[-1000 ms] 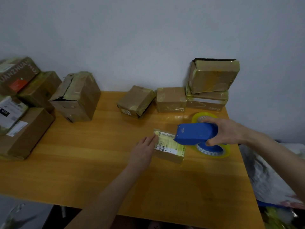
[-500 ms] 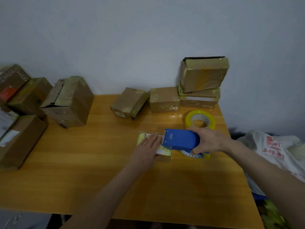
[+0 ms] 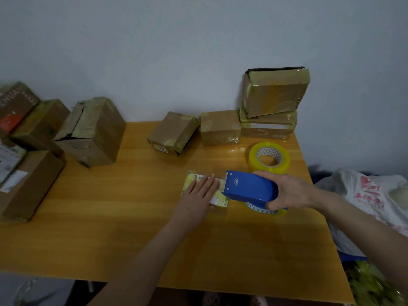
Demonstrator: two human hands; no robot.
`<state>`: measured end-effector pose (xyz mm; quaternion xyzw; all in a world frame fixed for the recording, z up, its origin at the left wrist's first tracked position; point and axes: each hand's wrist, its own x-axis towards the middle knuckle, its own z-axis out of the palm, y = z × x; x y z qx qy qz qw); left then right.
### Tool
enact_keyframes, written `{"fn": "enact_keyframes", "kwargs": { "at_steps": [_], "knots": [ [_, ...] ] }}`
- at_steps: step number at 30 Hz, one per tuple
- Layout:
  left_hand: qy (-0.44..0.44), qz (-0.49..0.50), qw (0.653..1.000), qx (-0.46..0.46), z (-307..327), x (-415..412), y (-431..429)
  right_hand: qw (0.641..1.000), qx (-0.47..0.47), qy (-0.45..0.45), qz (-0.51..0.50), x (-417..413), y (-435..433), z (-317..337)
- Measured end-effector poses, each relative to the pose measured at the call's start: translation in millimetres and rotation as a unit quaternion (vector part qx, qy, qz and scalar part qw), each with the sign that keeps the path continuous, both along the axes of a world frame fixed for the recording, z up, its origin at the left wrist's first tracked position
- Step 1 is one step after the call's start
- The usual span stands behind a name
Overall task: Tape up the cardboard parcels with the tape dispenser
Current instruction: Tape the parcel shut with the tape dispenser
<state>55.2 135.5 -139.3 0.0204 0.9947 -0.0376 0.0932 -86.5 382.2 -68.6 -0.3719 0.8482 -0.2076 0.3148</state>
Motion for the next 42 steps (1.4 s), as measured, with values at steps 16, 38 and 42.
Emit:
{"fn": "enact_keyframes", "kwargs": {
  "at_steps": [16, 38, 42],
  "knots": [
    [-0.001, -0.004, 1.000, -0.003, -2.6, -5.2, -1.5, 0.982, 0.183, 0.048, 0.020, -0.8, -4.0, -3.9],
    [0.063, 0.237, 0.968, 0.054, 22.9, -38.3, 72.6, 0.936, -0.078, -0.165, -0.301, -14.2, 11.4, -12.2],
    [0.064, 0.125, 0.986, 0.094, 18.1, -31.7, 52.0, 0.916, -0.143, -0.183, -0.327, -3.2, 8.9, -19.9]
  ]
}}
